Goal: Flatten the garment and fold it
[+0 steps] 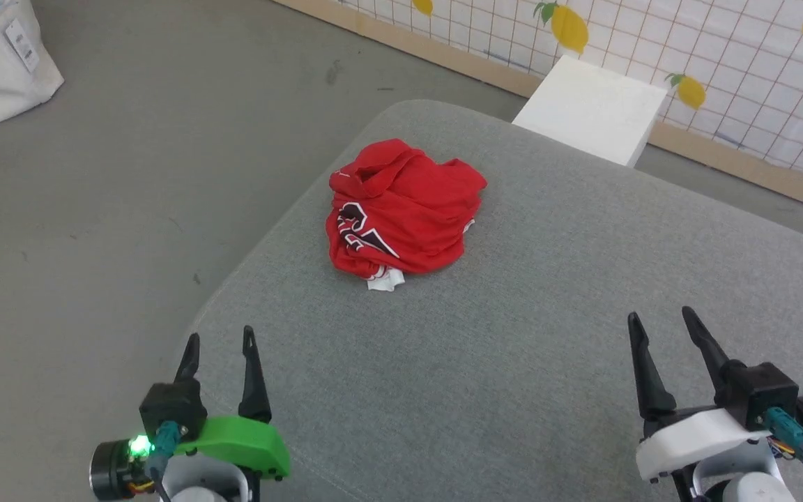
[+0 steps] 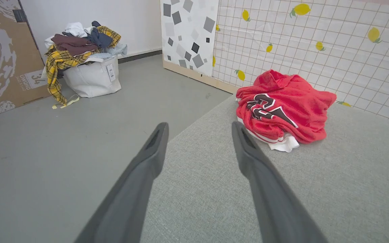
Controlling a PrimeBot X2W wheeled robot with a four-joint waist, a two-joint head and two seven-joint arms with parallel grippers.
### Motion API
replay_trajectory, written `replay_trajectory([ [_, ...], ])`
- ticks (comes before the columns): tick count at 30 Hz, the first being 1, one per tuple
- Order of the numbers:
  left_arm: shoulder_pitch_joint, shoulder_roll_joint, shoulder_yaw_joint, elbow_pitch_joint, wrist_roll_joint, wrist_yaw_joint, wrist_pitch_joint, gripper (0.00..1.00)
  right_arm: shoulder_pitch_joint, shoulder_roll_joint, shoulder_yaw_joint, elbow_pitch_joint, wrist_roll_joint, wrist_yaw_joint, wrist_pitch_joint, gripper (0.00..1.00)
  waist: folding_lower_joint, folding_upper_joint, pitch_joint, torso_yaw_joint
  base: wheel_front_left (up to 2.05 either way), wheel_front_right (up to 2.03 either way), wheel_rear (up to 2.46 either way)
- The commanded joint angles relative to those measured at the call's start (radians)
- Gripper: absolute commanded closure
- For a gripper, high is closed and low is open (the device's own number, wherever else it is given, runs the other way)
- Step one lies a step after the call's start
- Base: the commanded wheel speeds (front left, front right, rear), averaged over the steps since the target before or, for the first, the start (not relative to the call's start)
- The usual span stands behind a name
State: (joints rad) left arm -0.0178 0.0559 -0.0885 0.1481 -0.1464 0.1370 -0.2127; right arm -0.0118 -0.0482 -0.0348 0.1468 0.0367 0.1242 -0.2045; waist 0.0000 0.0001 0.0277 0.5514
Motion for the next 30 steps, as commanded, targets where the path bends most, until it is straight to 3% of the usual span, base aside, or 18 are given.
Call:
replay_trajectory([
  [1, -0.042, 0.002, -0.009, 0.014, -0.029, -0.017, -0.005, 0.0, -0.022, -0.002, -0.001, 0.003, 0.005, 0.005, -0.013, 0.0, 0.0, -0.0001, 0.015, -0.001, 0.0, 0.0, 0.0],
  [9, -0.317, 0.013, -0.038, 0.157, -0.107, -0.114, 0.082, 0.0, -0.062, -0.002, 0.007, -0.019, -0.026, 0.006, 0.001, 0.0, 0.0, -0.0001, 0.121, -0.054, 0.0, 0.0, 0.0],
  [17, -0.617, 0.031, 0.002, 0.399, -0.247, -0.185, 0.254, 0.0, -0.137, -0.002, 0.053, -0.047, -0.051, 0.006, 0.014, 0.0, 0.0, -0.0001, 0.278, -0.193, 0.0, 0.0, 0.0],
  [22, -0.724, 0.05, 0.039, 0.54, -0.333, -0.176, 0.43, 0.0, -0.187, -0.002, 0.074, -0.051, -0.053, 0.007, 0.005, 0.0, 0.0, -0.0001, 0.36, -0.292, 0.0, 0.0, 0.0],
  [30, -0.71, 0.087, 0.084, 0.653, -0.401, -0.126, 0.629, 0.0, -0.204, -0.002, 0.074, -0.025, -0.031, 0.007, -0.019, 0.0, 0.0, -0.0001, 0.395, -0.397, 0.0, 0.0, 0.0],
])
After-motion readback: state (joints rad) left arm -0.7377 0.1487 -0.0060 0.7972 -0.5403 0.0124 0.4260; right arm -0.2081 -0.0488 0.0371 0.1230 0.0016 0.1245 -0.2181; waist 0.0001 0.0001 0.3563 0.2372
